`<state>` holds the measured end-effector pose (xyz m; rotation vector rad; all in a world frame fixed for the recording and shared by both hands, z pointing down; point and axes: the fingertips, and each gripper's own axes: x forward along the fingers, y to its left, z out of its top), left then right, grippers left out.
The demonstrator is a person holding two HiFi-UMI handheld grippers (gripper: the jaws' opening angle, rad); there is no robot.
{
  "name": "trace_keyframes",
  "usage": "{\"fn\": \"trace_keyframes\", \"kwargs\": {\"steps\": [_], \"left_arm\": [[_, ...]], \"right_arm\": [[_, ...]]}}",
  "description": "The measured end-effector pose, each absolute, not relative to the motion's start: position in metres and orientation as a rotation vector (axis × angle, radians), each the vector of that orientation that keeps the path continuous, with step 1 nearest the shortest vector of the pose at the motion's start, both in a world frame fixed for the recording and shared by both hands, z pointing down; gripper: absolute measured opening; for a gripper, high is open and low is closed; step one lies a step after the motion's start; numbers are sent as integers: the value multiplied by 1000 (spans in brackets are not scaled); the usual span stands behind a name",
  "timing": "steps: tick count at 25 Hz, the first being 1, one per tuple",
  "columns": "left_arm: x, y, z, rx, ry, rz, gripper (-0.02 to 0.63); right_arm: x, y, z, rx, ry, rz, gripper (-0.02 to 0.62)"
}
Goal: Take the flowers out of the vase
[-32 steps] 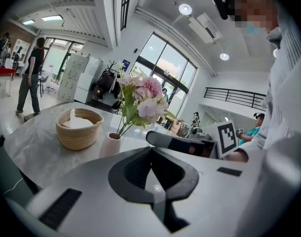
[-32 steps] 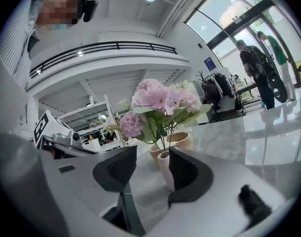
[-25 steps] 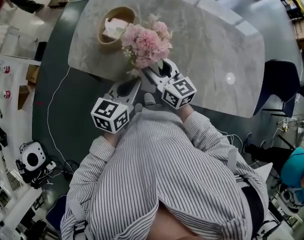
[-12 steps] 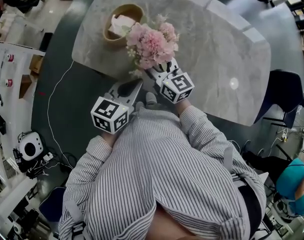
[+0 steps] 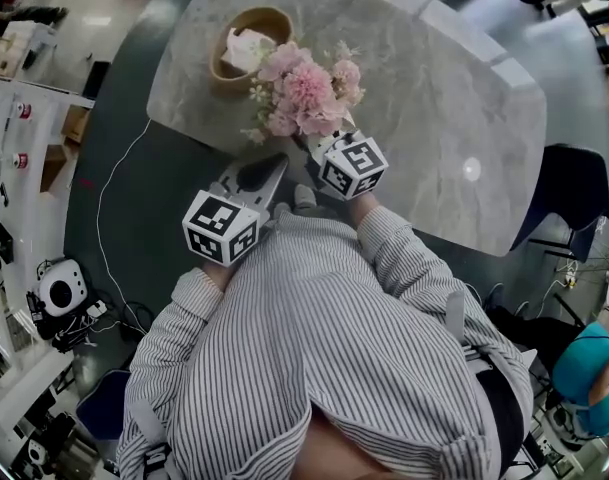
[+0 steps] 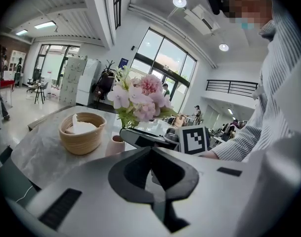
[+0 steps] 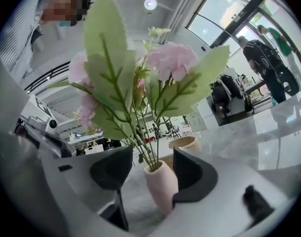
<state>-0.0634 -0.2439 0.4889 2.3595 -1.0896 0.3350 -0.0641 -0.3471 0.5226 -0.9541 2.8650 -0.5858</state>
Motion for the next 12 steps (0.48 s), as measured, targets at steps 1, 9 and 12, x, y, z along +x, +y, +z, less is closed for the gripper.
{"fn": "trace_keyframes", "kwargs": {"steps": [1, 9, 12], "left_arm": [[-64, -244, 489, 2360, -1091, 335, 12], [-67, -246, 490, 2350, -1098, 333, 12], [-69, -247, 492, 2349, -1101, 332, 11]], "right_arm": [[-64, -347, 523, -950, 2864, -592, 253], [-69, -343, 522, -914, 2888, -577, 250], [-70, -342, 522, -907, 2895, -554, 203]]}}
